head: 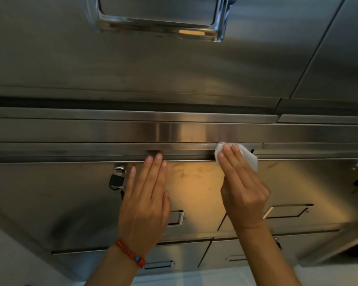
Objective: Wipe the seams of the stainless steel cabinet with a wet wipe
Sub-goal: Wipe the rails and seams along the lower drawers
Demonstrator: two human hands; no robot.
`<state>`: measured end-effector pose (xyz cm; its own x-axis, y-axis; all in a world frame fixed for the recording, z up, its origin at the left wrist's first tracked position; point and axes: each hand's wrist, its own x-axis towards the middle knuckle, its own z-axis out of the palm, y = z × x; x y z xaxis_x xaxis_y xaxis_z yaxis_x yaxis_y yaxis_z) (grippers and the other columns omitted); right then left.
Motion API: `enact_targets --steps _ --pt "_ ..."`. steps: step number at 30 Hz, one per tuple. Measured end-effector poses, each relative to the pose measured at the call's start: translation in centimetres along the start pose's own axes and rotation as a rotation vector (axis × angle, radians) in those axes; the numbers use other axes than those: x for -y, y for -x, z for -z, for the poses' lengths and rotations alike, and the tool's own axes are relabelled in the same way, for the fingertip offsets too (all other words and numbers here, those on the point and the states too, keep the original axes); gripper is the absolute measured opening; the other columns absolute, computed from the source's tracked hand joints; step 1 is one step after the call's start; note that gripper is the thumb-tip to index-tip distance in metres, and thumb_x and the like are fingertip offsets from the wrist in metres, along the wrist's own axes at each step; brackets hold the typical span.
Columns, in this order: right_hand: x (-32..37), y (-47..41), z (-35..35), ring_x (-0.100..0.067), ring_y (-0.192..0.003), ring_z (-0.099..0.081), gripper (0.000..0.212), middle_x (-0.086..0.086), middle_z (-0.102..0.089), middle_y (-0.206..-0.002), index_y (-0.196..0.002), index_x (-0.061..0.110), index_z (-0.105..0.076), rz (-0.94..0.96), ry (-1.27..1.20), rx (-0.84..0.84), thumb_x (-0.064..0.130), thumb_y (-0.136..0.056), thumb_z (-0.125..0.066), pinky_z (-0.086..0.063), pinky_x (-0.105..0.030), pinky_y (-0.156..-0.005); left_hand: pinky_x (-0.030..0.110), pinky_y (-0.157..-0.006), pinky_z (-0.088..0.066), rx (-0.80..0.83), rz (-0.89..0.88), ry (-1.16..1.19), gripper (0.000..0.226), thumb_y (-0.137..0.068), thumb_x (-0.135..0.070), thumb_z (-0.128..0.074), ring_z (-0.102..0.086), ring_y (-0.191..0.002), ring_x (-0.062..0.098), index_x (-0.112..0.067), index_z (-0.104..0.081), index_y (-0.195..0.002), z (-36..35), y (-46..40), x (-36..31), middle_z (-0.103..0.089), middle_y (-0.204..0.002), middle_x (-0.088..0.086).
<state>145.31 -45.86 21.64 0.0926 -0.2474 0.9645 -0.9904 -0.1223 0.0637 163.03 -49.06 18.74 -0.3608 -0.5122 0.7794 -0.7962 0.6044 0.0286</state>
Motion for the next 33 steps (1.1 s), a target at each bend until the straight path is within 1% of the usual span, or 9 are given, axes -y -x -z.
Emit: enact_targets --steps 3,5,10,16,19,22,25,29,33 --pt "0.2 -0.2 0.0 -0.027 -0.103 -0.065 0.035 -0.015 -0.067 -0.107 -0.098 -0.002 -0.072 0.022 -0.036 0.031 -0.018 -0.067 -0.075 -0.056 -0.039 -0.084 0.049 -0.107 -0.028 -0.013 0.019 0.023 0.045 -0.089 -0.015 -0.040 -0.041 -0.129 0.035 0.004 -0.048 -0.129 0.0 -0.1 -0.2 -0.046 -0.137 0.020" --pt "-0.3 -0.3 0.4 -0.026 -0.103 -0.064 0.034 -0.015 -0.067 -0.107 -0.099 -0.002 -0.071 0.038 -0.036 0.040 -0.017 -0.069 -0.074 -0.056 -0.039 -0.083 0.049 -0.107 -0.029 -0.012 0.032 0.031 0.045 -0.089 -0.016 -0.040 -0.041 -0.129 0.034 0.004 -0.048 -0.129 0.1 -0.2 -0.4 -0.046 -0.137 0.020" --pt "0.2 -0.4 0.3 -0.025 -0.103 -0.065 0.030 -0.014 -0.068 -0.107 -0.099 -0.001 -0.072 -0.008 -0.007 0.010 -0.016 -0.073 -0.070 -0.055 -0.038 -0.086 0.048 -0.107 -0.028 -0.004 0.035 0.019 0.046 -0.090 -0.016 -0.038 -0.042 -0.129 0.034 0.004 -0.049 -0.129 0.3 -0.2 -0.5 -0.046 -0.137 0.019" --pt "0.9 -0.6 -0.1 -0.024 -0.104 -0.064 0.028 -0.014 -0.068 -0.108 -0.101 -0.001 -0.071 0.047 -0.040 0.030 -0.014 -0.076 -0.069 -0.056 -0.036 -0.084 0.049 -0.105 -0.030 0.013 0.035 -0.004 0.046 -0.089 -0.017 -0.038 -0.043 -0.128 0.033 0.004 -0.051 -0.128 0.7 -0.3 -0.5 -0.047 -0.137 0.018" --pt "1.0 -0.6 -0.1 -0.024 -0.104 -0.064 0.028 -0.014 -0.068 -0.108 -0.100 -0.001 -0.072 0.024 -0.029 0.010 -0.015 -0.076 -0.069 -0.056 -0.036 -0.084 0.049 -0.105 -0.030 0.026 0.038 -0.007 0.046 -0.089 -0.017 -0.038 -0.043 -0.128 0.034 0.004 -0.052 -0.128 0.8 -0.4 -0.6 -0.048 -0.136 0.018" --pt "2.2 -0.7 -0.7 -0.024 -0.104 -0.064 0.025 -0.015 -0.068 -0.108 -0.100 -0.001 -0.072 -0.005 -0.051 0.000 -0.013 -0.077 -0.069 -0.056 -0.036 -0.085 0.051 -0.105 -0.035 0.033 0.043 -0.016 0.046 -0.088 -0.018 -0.038 -0.045 -0.127 0.034 0.004 -0.053 -0.126 0.9 -0.4 -0.6 -0.048 -0.135 0.019" --pt "2.7 -0.9 -0.9 -0.024 -0.104 -0.065 0.026 -0.015 -0.068 -0.108 -0.100 -0.001 -0.072 0.045 -0.091 0.025 -0.013 -0.077 -0.068 -0.056 -0.036 -0.084 0.052 -0.103 -0.037 0.039 0.046 -0.015 0.046 -0.089 -0.018 -0.038 -0.046 -0.126 0.034 0.004 -0.053 -0.127 1.0 -0.5 -0.7 -0.049 -0.135 0.018" --pt "1.5 -0.8 -0.4 -0.024 -0.104 -0.065 0.031 -0.014 -0.068 -0.108 -0.100 -0.001 -0.071 0.035 -0.058 0.025 -0.016 -0.073 -0.070 -0.056 -0.037 -0.084 0.051 -0.106 -0.033 0.044 0.041 -0.014 0.047 -0.088 -0.018 -0.038 -0.045 -0.127 0.033 0.003 -0.052 -0.127 1.0 -0.4 -0.6 -0.049 -0.135 0.018" --pt "2.4 -0.7 -0.9 -0.024 -0.104 -0.065 0.027 -0.015 -0.068 -0.108 -0.100 -0.002 -0.072 0.005 -0.057 -0.008 -0.014 -0.077 -0.066 -0.055 -0.036 -0.087 0.048 -0.105 -0.029 0.031 0.050 -0.002 0.047 -0.088 -0.017 -0.038 -0.045 -0.126 0.034 0.004 -0.052 -0.127 0.9 -0.5 -0.7 -0.049 -0.135 0.019"
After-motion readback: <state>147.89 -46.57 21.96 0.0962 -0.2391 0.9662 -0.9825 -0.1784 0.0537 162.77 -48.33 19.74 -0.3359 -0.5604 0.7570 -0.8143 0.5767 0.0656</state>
